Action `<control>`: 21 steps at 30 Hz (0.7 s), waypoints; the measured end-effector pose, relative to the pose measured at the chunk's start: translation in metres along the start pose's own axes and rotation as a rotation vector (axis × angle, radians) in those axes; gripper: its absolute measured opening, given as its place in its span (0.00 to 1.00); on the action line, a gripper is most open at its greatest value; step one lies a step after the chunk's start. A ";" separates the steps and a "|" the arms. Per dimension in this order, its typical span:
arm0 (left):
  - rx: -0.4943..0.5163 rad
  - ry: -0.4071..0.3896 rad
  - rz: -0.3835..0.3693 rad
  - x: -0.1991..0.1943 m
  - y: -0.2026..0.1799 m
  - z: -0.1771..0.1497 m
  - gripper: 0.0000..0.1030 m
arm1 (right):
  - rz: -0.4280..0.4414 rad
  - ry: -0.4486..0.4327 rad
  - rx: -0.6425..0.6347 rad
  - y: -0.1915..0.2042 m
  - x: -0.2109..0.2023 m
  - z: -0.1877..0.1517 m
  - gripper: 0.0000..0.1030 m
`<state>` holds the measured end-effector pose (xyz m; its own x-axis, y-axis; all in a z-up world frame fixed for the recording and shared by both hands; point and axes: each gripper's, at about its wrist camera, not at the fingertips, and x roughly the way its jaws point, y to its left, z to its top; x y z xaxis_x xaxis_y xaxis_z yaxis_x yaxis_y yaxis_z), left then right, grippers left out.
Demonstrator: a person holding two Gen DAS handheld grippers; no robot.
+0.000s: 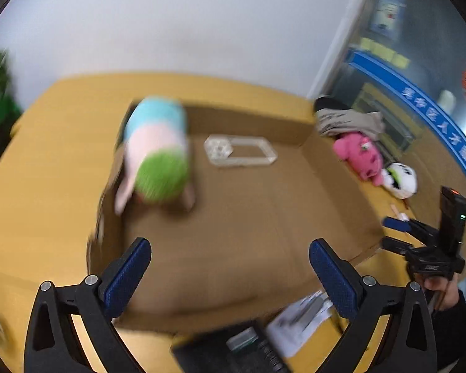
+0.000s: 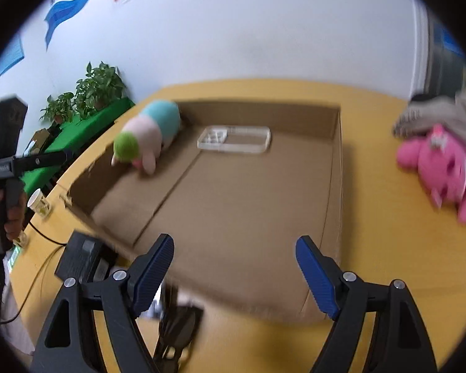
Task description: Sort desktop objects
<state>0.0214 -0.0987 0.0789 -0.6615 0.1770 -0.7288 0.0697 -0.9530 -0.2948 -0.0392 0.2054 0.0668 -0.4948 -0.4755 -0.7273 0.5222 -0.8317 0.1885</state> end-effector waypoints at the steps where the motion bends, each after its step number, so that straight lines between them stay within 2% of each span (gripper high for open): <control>1: -0.017 0.018 0.016 0.005 0.005 -0.007 0.99 | 0.003 0.011 0.019 -0.004 0.003 -0.006 0.78; 4: -0.042 0.067 0.081 0.009 0.024 -0.030 0.99 | -0.042 0.041 0.059 -0.017 0.011 -0.018 0.78; 6: -0.032 0.094 0.110 0.012 0.028 -0.042 0.98 | -0.059 0.030 0.059 -0.027 0.006 -0.022 0.74; 11: -0.017 0.081 0.095 0.004 0.023 -0.058 0.97 | -0.110 0.022 0.073 -0.039 0.003 -0.021 0.74; 15: -0.017 0.009 0.134 -0.013 0.014 -0.063 0.97 | -0.089 -0.021 0.086 -0.026 -0.018 -0.023 0.76; 18: -0.005 -0.096 0.146 -0.041 0.000 -0.069 0.99 | -0.074 -0.057 0.067 -0.005 -0.035 -0.026 0.77; 21: 0.001 -0.201 0.115 -0.067 -0.017 -0.082 1.00 | -0.056 -0.095 0.063 0.019 -0.050 -0.036 0.77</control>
<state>0.1254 -0.0743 0.0822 -0.7844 0.0145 -0.6201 0.1527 -0.9644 -0.2158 0.0209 0.2239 0.0828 -0.5873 -0.4500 -0.6728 0.4487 -0.8728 0.1920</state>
